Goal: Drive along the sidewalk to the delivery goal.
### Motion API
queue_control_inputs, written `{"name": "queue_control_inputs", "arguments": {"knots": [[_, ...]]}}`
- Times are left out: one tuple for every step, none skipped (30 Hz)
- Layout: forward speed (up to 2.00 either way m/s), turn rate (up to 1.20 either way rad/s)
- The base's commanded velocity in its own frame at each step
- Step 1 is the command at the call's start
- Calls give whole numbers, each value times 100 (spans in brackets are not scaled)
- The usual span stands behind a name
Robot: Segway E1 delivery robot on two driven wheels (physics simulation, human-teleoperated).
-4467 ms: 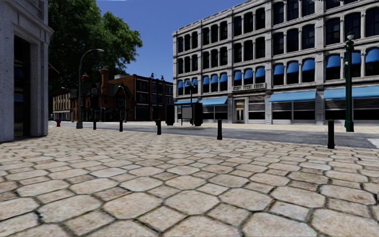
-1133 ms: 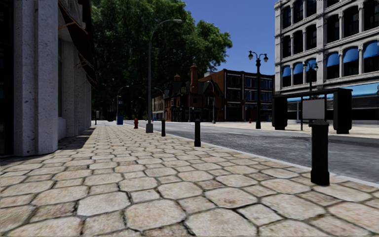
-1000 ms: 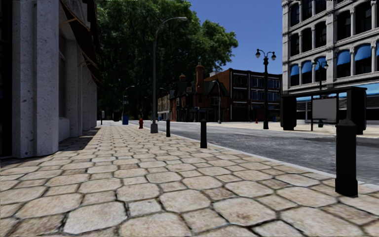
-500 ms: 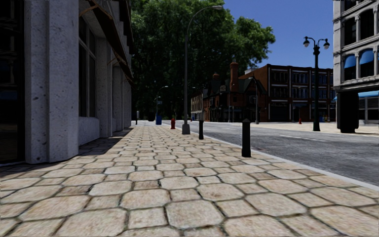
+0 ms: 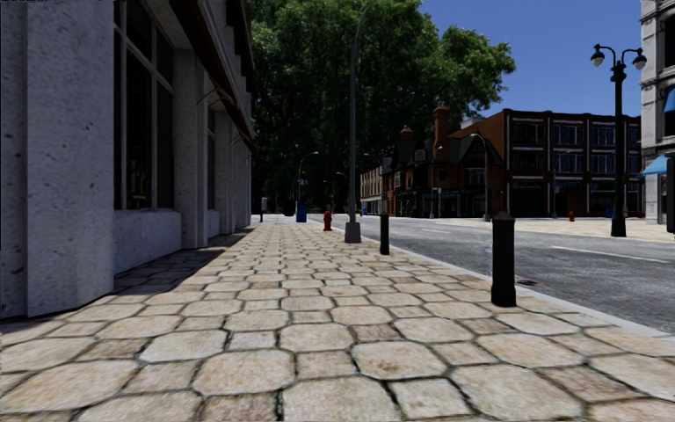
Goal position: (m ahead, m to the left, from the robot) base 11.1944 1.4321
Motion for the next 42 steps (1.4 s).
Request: {"name": "queue_control_inputs", "arguments": {"knots": [[199, 0], [199, 0], [199, 0], [199, 0], [199, 0], [199, 0], [199, 4], [199, 4], [199, 18], [199, 33], [199, 33], [199, 36], [199, 40], [199, 42], [199, 42], [199, 43], [199, 44], [199, 45], [199, 45], [199, 45], [199, 45], [199, 45], [199, 45], [199, 45], [199, 45], [199, 45], [199, 45], [199, 46], [199, 46], [199, 46], [199, 46], [199, 46], [199, 46], [199, 46], [199, 46], [199, 46], [199, 46], [199, 46], [199, 46], [199, 46], [199, 46], [199, 46]]}}
